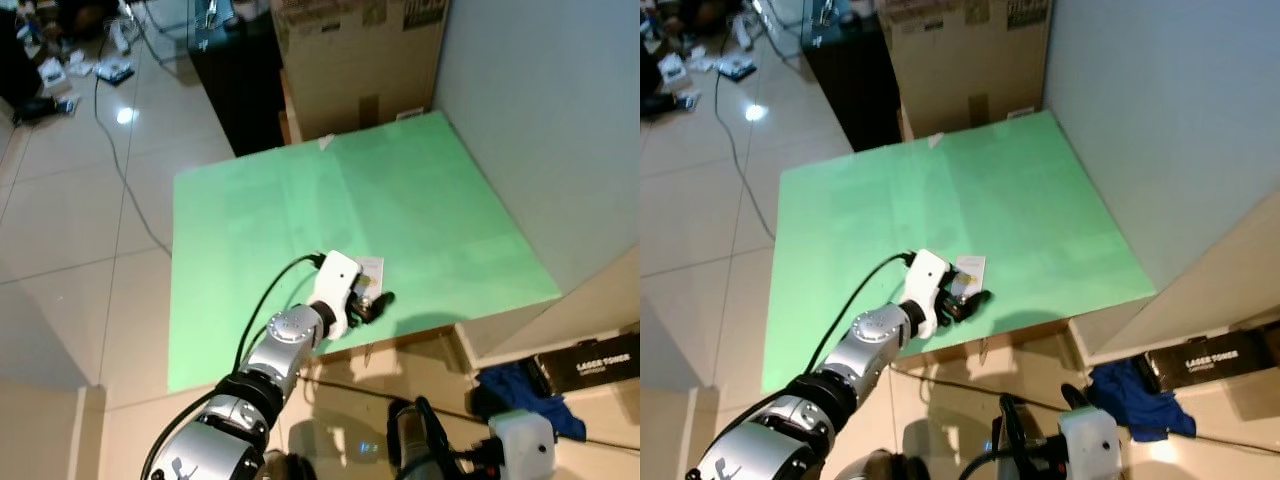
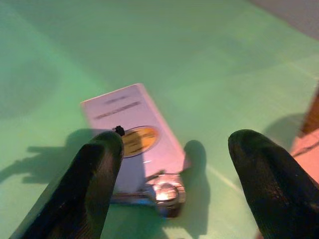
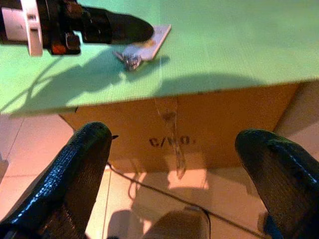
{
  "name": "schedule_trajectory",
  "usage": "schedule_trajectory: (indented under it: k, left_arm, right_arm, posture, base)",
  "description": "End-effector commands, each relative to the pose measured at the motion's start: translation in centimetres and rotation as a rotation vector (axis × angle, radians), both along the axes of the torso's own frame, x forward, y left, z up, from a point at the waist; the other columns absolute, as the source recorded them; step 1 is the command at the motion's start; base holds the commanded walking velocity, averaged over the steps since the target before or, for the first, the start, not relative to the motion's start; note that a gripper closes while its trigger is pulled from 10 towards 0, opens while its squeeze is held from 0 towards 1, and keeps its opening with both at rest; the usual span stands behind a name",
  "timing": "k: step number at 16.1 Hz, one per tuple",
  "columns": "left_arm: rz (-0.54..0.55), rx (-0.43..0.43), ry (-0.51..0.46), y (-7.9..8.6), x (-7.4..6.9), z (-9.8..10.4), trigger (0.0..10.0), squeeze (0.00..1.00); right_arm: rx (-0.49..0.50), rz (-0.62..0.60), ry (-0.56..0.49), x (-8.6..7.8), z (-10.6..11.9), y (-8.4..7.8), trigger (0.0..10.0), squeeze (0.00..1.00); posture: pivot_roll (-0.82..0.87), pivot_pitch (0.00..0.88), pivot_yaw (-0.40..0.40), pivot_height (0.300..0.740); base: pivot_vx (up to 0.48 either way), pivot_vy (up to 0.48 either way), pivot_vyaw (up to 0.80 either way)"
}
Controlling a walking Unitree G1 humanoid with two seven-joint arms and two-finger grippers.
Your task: Hang keys on a hook
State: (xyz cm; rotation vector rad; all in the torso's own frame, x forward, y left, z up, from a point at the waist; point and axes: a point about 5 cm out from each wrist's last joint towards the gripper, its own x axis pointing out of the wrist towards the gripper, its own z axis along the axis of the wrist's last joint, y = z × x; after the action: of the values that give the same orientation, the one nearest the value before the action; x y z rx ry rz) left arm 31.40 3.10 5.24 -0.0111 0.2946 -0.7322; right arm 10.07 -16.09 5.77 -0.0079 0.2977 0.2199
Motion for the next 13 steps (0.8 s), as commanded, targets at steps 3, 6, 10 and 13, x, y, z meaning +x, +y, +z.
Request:
schedule_trajectory:
  k: [3,6,10,13]
  left_arm:
    - [0.039,-0.008,-0.001,1.2,0.2,-0.1,10.0,0.0]
    - [0.034,-0.028,0.031,1.1,-0.4,-0.7,10.0,0.0]
    - [0.116,-0.073,0.121,2.0,-0.9,-1.4,10.0,0.0]
    - [0.084,-0.098,0.137,1.3,-2.3,-1.7,10.0,0.0]
  right_arm:
    - [0.004,-0.004,0.027,-0.6,0.0,0.3,10.0,1.0]
    - [0.006,-0.01,0.029,-0.6,-0.1,0.4,10.0,1.0]
    - [0.003,-0.007,0.03,-0.3,0.0,0.2,10.0,1.0]
    - [0.001,0.01,0.028,0.1,0.2,0.1,10.0,1.0]
  posture:
    - [-0.33,0.268,0.173,0.717]
    - [-0.33,0.267,0.175,0.717]
    - [-0.33,0.267,0.168,0.717]
    - [-0.31,0.266,0.147,0.717]
  base:
    - [0.0,0.0,0.0]
    - [0.0,0.0,0.0]
    - [0.0,0.0,0.0]
    - [0.0,0.0,0.0]
